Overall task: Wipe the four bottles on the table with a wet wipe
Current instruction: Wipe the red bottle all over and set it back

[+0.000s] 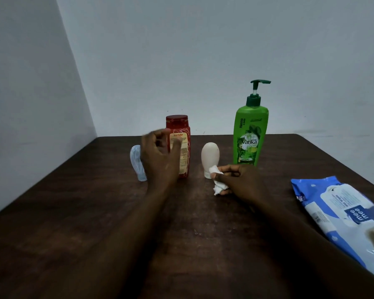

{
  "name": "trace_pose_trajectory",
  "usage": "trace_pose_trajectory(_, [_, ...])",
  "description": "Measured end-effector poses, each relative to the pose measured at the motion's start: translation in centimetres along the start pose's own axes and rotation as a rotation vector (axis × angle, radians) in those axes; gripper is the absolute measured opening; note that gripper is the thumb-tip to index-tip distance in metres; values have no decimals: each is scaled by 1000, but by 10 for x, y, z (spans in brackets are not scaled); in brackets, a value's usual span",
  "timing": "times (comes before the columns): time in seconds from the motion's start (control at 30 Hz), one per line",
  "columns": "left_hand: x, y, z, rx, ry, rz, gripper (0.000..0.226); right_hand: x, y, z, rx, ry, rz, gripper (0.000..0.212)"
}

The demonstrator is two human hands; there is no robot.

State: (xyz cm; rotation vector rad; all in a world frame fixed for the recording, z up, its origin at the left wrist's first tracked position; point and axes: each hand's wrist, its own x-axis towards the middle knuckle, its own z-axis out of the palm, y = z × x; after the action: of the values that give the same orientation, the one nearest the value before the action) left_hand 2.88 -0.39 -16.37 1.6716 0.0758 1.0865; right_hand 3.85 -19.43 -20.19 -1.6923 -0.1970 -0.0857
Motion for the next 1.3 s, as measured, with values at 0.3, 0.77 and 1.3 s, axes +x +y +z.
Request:
trace_pose_trajectory(0.3, [87,5,-7,23,-521,-190,50,1,-2,4,66,-29,-8,21])
trace_pose_trajectory(0.77, [86,12,-17,59,-660,-141,30,-2,-14,1,112,-6,-52,22])
trace_pose_trajectory(1.3, [30,-7,-27,-409,-571,-597,25,-14,-35,7,181,-103,-275,21])
